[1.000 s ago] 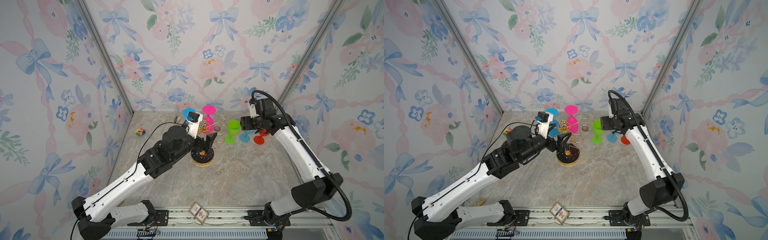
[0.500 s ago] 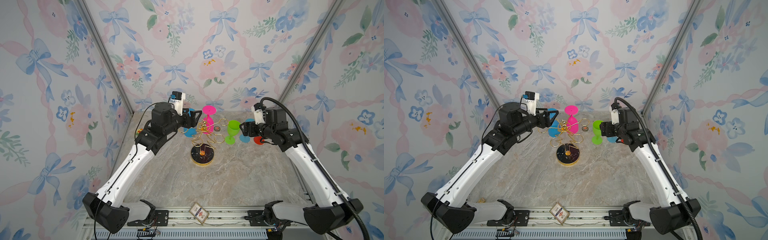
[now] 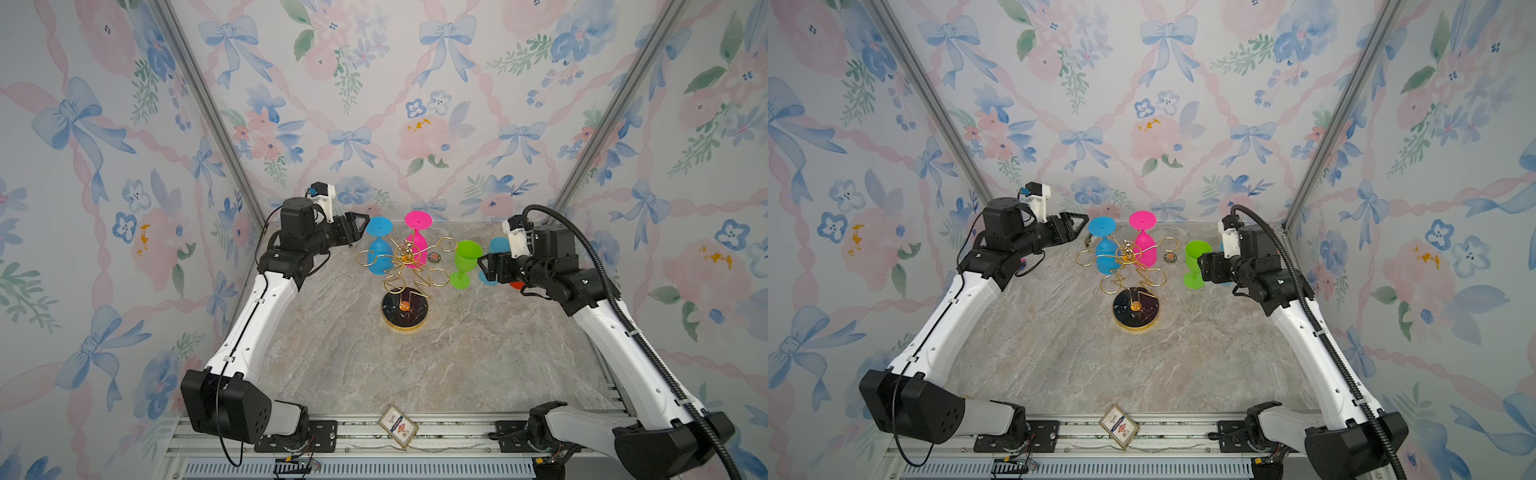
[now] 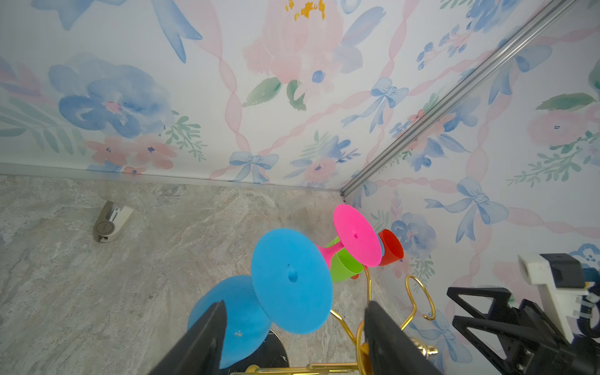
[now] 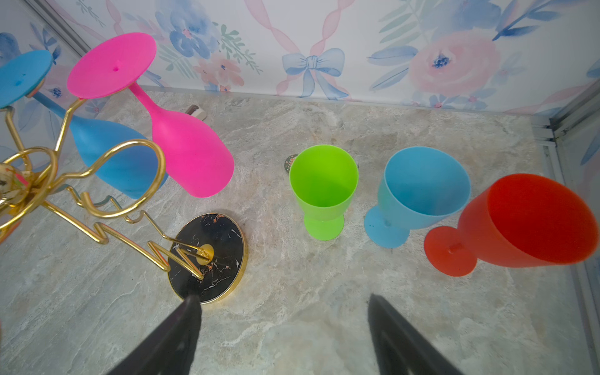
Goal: Take the wine glass off the wine glass rack
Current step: Pick up the wine glass from the wine glass rack.
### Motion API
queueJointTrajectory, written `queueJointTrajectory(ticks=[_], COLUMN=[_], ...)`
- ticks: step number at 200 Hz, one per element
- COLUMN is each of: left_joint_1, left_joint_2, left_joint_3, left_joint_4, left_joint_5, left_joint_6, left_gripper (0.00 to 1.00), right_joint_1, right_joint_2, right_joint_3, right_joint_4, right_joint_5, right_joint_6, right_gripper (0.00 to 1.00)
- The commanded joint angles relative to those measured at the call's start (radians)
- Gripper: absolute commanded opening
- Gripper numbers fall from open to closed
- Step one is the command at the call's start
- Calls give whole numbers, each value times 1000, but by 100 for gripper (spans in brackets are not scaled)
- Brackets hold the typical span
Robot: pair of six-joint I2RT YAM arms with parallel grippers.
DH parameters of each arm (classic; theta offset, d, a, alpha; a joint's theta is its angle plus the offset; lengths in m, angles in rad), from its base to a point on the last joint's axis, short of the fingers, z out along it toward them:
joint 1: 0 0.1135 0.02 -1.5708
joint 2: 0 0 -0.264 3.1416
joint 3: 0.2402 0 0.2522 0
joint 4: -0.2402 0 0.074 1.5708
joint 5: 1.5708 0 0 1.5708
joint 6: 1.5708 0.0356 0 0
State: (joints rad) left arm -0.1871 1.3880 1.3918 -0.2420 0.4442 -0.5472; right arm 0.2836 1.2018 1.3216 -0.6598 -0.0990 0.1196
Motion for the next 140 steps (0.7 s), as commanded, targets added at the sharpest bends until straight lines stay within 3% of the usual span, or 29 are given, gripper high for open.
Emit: queueJointTrajectory(ticks=[1,61,140], left_joint_1=[3,3,3], left_joint_2=[9,55,138], left_joint_3=[-28,-36,31], left_joint_4=[3,3,3], left_joint_5=[53,60,87], left_joint_6=[-10,-66,-85], left_gripper=[67,42,40], right_joint_1=[0,0,-7], right_joint_2=[-29,-48,-81], right_joint_3=[-17,-43,-75], right_joint_4=[17,32,28], right_joint_5=[-9,-26,-29], right_joint_6=[18,40,43], right_gripper=[83,83,83])
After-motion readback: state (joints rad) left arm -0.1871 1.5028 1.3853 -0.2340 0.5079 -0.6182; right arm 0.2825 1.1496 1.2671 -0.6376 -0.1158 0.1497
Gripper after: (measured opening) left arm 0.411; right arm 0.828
